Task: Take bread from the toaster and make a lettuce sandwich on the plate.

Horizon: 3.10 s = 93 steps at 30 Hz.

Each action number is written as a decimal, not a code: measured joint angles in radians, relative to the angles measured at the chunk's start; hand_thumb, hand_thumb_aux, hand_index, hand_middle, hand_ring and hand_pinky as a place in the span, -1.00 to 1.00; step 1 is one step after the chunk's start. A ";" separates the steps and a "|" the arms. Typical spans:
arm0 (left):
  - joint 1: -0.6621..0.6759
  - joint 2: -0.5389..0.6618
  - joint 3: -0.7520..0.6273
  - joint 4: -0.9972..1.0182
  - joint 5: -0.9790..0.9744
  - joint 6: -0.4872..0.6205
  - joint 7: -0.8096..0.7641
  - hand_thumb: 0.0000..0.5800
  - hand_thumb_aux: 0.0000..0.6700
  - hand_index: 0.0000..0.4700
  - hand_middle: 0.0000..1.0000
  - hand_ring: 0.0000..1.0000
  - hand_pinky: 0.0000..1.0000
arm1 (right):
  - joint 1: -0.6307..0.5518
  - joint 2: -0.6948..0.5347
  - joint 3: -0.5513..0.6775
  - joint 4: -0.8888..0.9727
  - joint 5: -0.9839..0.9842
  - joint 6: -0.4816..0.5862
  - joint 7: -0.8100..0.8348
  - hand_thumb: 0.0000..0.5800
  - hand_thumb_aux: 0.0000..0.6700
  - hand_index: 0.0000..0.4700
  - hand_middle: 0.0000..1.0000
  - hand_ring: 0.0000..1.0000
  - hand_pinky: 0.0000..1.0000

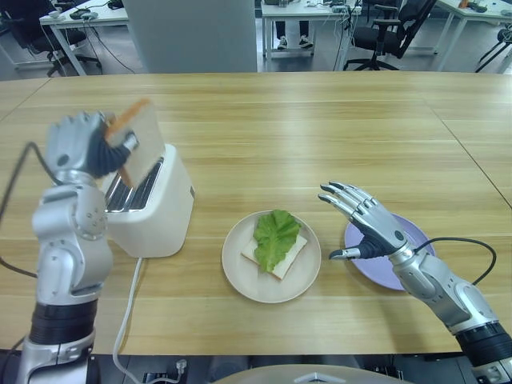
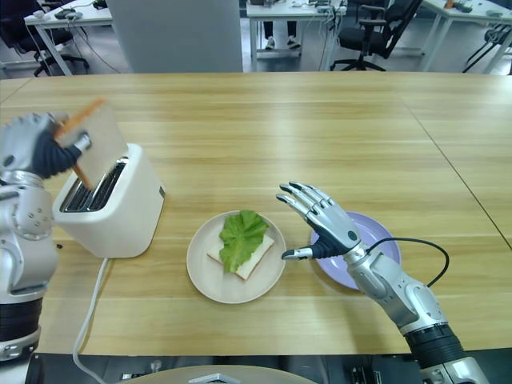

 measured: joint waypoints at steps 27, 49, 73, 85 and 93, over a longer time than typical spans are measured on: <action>0.308 -0.595 -0.394 -0.256 -0.637 0.262 -0.113 1.00 1.00 0.96 1.00 1.00 1.00 | 0.085 -0.026 -0.071 -0.230 -0.179 -0.097 -0.077 -1.00 -1.00 -1.00 -1.00 -1.00 -1.00; 0.454 -0.628 -0.531 -0.001 -0.480 0.023 0.162 1.00 1.00 0.96 1.00 1.00 1.00 | 0.082 0.009 0.159 -0.106 -0.211 -0.091 0.157 -1.00 -1.00 -1.00 -1.00 -1.00 -1.00; 0.414 -0.657 -0.528 0.185 -0.449 -0.074 0.221 1.00 1.00 0.96 1.00 1.00 1.00 | -0.001 0.006 0.217 0.029 -0.275 0.006 0.196 -1.00 -1.00 -1.00 -1.00 -1.00 -1.00; 0.390 -0.618 -0.562 0.229 -0.343 -0.081 0.263 -1.00 -1.00 -1.00 0.04 0.04 0.04 | -0.038 0.006 0.258 0.034 -0.285 0.036 0.247 -1.00 -1.00 -1.00 -1.00 -1.00 -1.00; 0.332 -0.450 -0.651 0.222 0.057 -0.008 0.318 -1.00 -1.00 -1.00 -1.00 -1.00 -1.00 | -0.052 0.002 0.280 0.040 -0.289 0.052 0.256 -1.00 -1.00 -1.00 -1.00 -1.00 -1.00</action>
